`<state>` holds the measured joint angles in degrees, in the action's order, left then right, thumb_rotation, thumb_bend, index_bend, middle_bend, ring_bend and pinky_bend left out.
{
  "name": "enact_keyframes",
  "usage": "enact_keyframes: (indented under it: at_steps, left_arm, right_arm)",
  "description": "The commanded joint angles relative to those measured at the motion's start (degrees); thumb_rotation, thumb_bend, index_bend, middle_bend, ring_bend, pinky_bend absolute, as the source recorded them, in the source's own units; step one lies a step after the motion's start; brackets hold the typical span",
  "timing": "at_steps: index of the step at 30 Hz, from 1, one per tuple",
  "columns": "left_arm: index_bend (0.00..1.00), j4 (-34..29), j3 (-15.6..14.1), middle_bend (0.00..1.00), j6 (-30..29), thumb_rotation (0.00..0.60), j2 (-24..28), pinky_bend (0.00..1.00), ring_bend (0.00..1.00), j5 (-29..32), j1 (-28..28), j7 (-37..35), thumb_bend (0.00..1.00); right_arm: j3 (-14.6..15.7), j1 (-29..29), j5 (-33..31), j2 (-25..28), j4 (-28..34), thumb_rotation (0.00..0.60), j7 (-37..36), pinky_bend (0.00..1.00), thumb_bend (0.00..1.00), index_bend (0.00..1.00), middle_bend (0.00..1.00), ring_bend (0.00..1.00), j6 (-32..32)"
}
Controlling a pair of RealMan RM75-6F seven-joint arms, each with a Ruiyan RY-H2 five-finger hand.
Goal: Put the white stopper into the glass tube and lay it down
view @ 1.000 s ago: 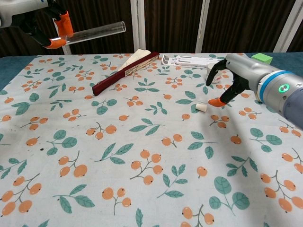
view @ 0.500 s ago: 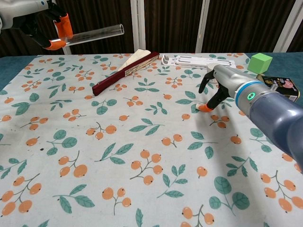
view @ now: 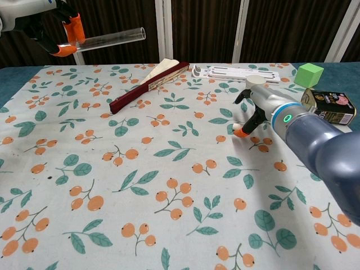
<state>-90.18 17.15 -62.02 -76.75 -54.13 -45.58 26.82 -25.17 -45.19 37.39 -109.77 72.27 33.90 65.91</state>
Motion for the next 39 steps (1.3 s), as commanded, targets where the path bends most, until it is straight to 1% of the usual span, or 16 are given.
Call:
enact_keyframes:
  at_steps: [1,11,27,39]
  left_arm:
    - [0.6,-0.01,0.05,0.63,-0.11,0.6,0.12,0.0,0.14,0.03,-0.04,-0.16,0.6]
    - [0.6,-0.84,-0.43,0.63,-0.59,0.6,0.85,0.0,0.14,-0.28,-0.02,0.03,0.6]
    - [0.6,-1.57,-0.74,0.64,-1.13,0.6,0.66,0.0,0.14,-0.13,-0.37,0.3,0.6]
    - [0.6,-1.08,-1.11,0.64,-1.22,0.6,0.36,0.0,0.14,-0.14,-0.41,0.07,0.6]
  right_arm:
    - [0.16,-0.28,0.35,-0.26,-1.3,0.6,-0.43,0.0,0.29,0.21,0.1,0.0,-0.5]
    - [0.35,-0.43,1.07,-0.45,-5.35,0.6,-1.71,0.0,0.29,0.21,0.1,0.0,-1.6]
    - [0.58,0.22,1.7,0.48,-6.17,0.6,-2.38,0.0,0.29,0.21,0.1,0.0,-2.0]
    - [-0.45,-1.12,2.13,-0.69,-8.91,0.6,-3.54,0.0,0.29,0.21,0.1,0.0,-3.14]
